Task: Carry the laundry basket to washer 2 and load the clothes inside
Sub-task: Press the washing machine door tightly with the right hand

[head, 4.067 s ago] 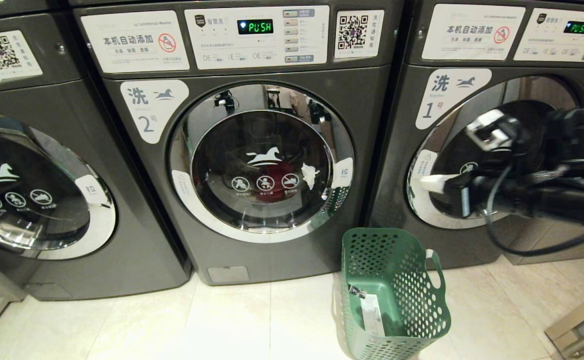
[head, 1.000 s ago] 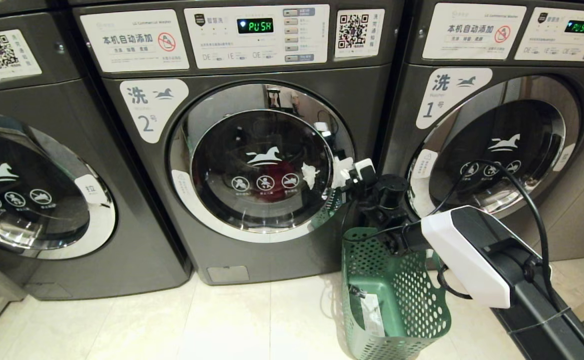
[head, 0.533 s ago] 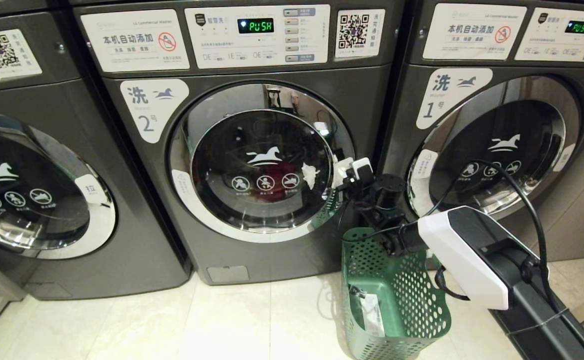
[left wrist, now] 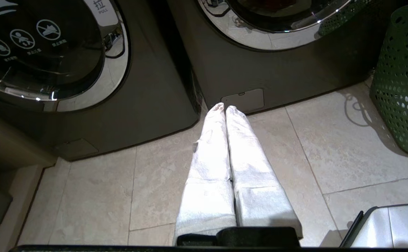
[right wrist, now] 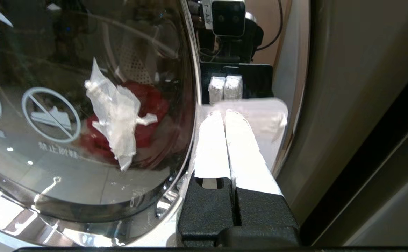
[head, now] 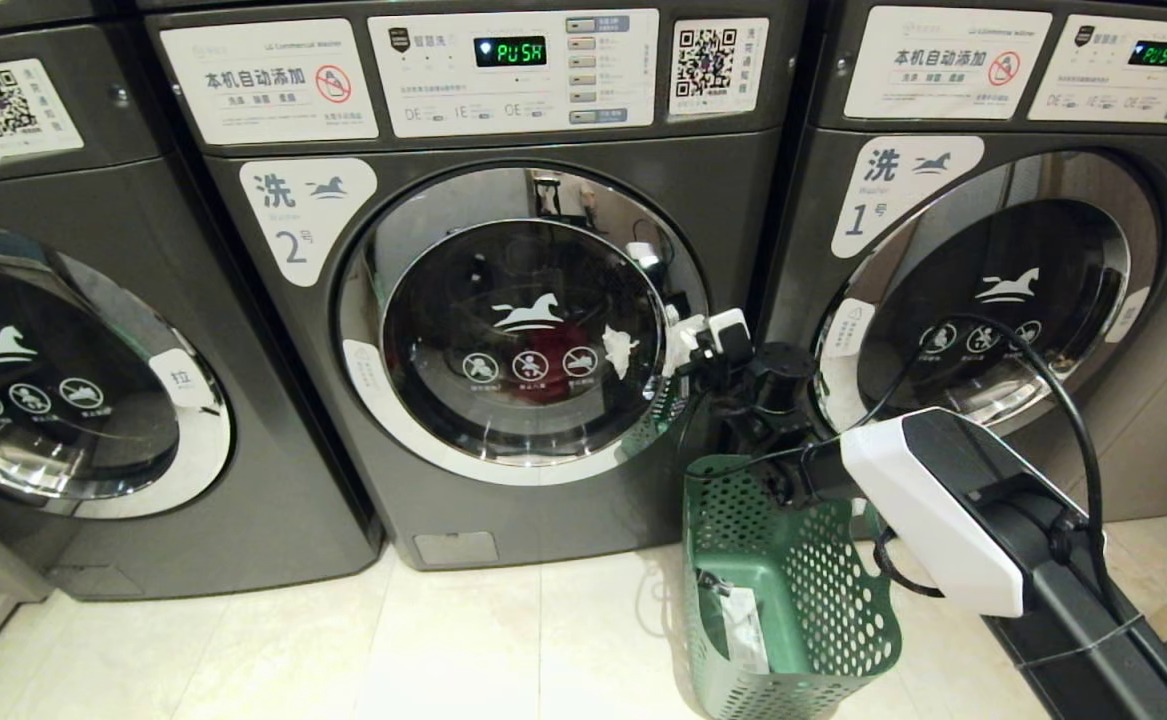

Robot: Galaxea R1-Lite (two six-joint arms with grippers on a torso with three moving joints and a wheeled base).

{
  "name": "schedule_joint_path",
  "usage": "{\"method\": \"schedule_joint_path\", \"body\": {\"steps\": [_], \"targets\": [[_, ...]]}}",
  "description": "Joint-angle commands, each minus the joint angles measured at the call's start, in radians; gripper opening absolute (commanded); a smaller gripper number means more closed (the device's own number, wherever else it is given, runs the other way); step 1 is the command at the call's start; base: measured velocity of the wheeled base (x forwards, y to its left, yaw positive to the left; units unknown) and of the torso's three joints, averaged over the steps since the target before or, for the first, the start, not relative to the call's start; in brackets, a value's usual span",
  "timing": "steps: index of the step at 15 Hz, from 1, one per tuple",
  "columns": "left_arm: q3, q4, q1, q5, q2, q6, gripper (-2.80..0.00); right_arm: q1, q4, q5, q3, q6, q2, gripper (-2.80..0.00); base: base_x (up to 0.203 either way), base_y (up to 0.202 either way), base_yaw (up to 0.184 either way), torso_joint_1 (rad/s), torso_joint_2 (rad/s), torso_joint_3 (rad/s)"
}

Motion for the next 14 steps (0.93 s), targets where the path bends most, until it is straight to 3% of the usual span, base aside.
{"method": "schedule_joint_path", "body": {"steps": [1, 3, 5, 8, 9, 11, 13, 14], "targets": [[-0.001, 0.000, 0.000, 0.012, 0.000, -0.027, -2.80, 0.000, 0.005, 0.001, 0.000, -0.002, -0.024, -2.80, 0.000, 0.000, 0.000, 0.000, 0.00, 0.000], [-0.004, 0.000, 0.000, 0.039, 0.000, -0.115, -2.80, 0.001, 0.018, 0.002, 0.000, -0.002, -0.040, -2.80, 0.000, 0.000, 0.000, 0.000, 0.00, 0.000], [-0.005, -0.002, 0.000, 0.074, 0.000, -0.148, -2.80, 0.001, 0.022, 0.004, 0.000, -0.002, -0.044, -2.80, 0.000, 0.000, 0.000, 0.000, 0.00, 0.000], [0.020, -0.074, 0.000, 0.069, 0.000, -0.140, -2.80, 0.004, 0.032, 0.005, 0.000, -0.004, -0.038, -2.80, 0.000, 0.000, 0.000, 0.000, 0.00, 0.000], [0.030, -0.103, 0.001, 0.055, 0.000, -0.112, -2.80, 0.009, 0.032, 0.005, 0.000, -0.002, -0.039, -2.80, 0.000, 0.000, 0.000, 0.000, 0.00, 0.000], [0.065, -0.194, 0.001, 0.008, 0.000, -0.065, -2.80, 0.009, 0.031, 0.004, 0.000, -0.002, -0.042, -2.80, 0.000, 0.000, 0.000, 0.000, 0.00, 0.000], [0.085, -0.285, 0.000, -0.061, 0.000, -0.062, -2.80, 0.009, 0.031, 0.004, 0.000, -0.001, -0.044, -2.80, 0.000, 0.000, 0.000, 0.000, 0.00, 0.000], [0.086, -0.272, 0.000, -0.029, 0.000, -0.081, -2.80, 0.009, 0.031, 0.004, 0.000, -0.001, -0.043, -2.80, 0.000, 0.000, 0.000, 0.000, 0.00, 0.000]]}}
